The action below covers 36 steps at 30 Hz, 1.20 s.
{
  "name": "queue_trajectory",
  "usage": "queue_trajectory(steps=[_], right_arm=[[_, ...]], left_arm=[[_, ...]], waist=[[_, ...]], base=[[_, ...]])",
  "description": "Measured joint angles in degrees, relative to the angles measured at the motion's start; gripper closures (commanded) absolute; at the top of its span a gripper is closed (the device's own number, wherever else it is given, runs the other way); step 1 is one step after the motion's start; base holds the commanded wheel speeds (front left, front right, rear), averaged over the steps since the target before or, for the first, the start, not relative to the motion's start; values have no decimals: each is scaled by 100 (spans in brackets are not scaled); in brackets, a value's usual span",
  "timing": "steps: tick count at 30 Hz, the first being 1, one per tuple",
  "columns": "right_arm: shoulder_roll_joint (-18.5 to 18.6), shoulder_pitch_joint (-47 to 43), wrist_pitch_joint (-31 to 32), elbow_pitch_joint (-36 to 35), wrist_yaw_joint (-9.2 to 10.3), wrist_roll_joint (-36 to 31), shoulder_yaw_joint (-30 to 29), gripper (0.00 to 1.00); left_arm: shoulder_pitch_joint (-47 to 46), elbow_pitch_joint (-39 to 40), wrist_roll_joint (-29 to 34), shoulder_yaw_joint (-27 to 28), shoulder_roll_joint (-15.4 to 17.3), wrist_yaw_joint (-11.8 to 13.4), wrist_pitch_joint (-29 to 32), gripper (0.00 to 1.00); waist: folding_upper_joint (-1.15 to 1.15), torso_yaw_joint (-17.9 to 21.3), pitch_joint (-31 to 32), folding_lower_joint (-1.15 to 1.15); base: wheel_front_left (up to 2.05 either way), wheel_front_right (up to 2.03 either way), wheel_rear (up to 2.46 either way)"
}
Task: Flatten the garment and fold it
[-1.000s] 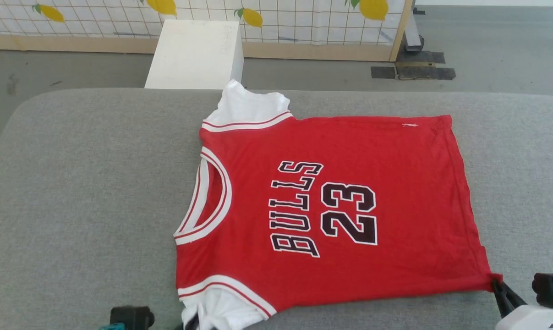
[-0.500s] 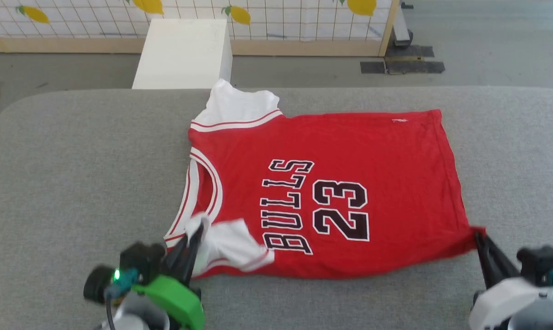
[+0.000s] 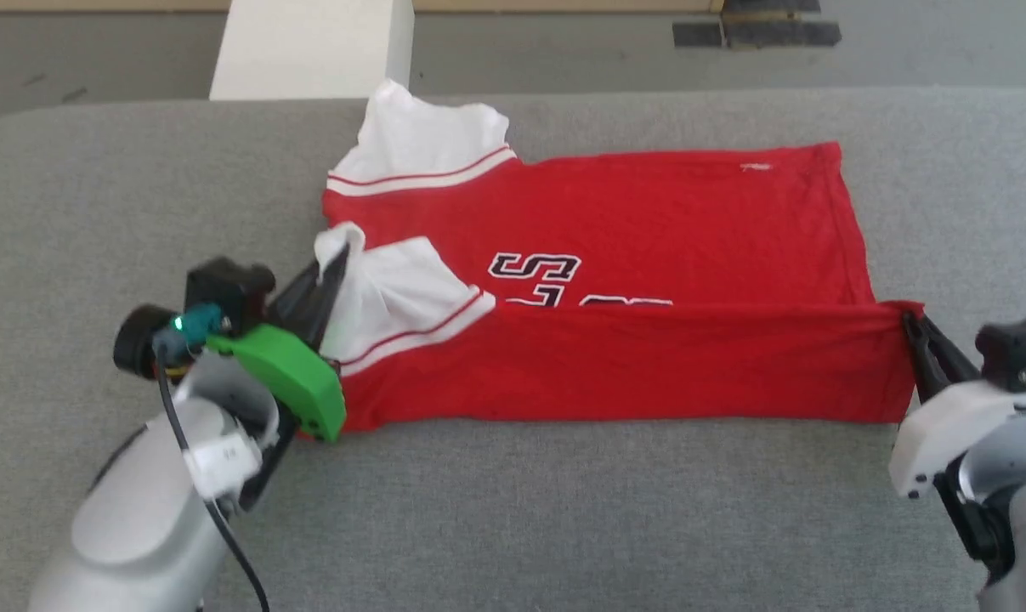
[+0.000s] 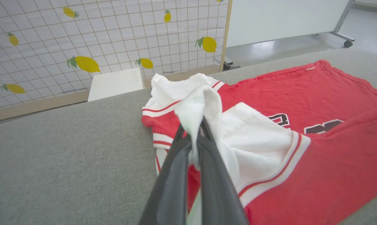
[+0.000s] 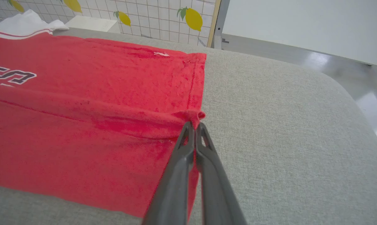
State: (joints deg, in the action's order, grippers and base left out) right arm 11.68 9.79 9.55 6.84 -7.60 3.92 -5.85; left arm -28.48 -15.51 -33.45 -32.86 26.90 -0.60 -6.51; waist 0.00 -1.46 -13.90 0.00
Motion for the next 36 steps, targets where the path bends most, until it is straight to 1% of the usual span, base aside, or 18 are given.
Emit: queue_trajectory(steps=[3,7,12,16,17,18,19,20,21,22,23,27,30,33,36], right_arm=[[14,285,291,243,0,44,45,100],[53,616,703,519,0,183,185,100],[152,1115,1533,898,0,525,385,100],[240,1464,2283,1047,0,805,426,100],[241,1525,2439,1059,0,896,419,100],[227,1590,2621,1073,0,1040,367,100],[227,1633,2791,1084,0,1133,332,100],[234,1661,2936,1082,0,1178,299,100],[234,1670,3006,1066,0,1181,280,77],[233,1667,3053,1048,0,1181,244,31],[230,1647,3050,1011,0,1182,230,0],[165,1351,2530,743,2,1176,93,0],[79,1017,1666,469,2,1003,2,0],[-90,662,878,299,2,878,-47,0],[-316,251,178,143,2,812,-90,0]], left_arm=[[-274,-346,-132,20,-7,-137,296,100],[-469,-764,-409,37,-22,-240,769,100],[-517,-1205,-890,101,-53,-288,1524,100],[-600,-1254,-1401,270,-92,-289,2130,100],[-616,-1241,-1472,298,-92,-281,2205,100],[-620,-1226,-1524,339,-94,-235,2260,87],[-619,-1196,-1537,359,-98,-185,2264,46],[-612,-1166,-1536,366,-119,-132,2252,0],[-606,-1135,-1532,372,-135,-94,2212,0],[-586,-1081,-1488,365,-142,-71,2121,0],[-546,-1022,-1422,366,-162,-2,1952,0],[-226,-827,-1093,533,-177,441,960,0],[92,-578,-801,599,-183,677,183,0],[466,-341,-744,679,-249,845,-374,0],[851,-120,-734,755,-342,978,-621,0]], waist=[[0,31,-185,0],[0,81,-396,0],[0,158,-630,0],[0,187,-745,0],[0,186,-758,0],[0,179,-764,0],[0,169,-763,0],[0,159,-751,0],[0,151,-736,0],[0,140,-711,0],[0,129,-678,0],[0,92,-513,0],[0,68,-336,0],[0,53,-154,1],[0,42,30,0]], base=[[0,0,0],[0,0,0],[0,0,0],[0,0,0],[0,0,0],[0,0,0],[0,0,0],[0,0,0],[0,0,0],[0,0,0],[0,0,0],[0,0,0],[0,0,0],[0,0,0],[0,0,0]])
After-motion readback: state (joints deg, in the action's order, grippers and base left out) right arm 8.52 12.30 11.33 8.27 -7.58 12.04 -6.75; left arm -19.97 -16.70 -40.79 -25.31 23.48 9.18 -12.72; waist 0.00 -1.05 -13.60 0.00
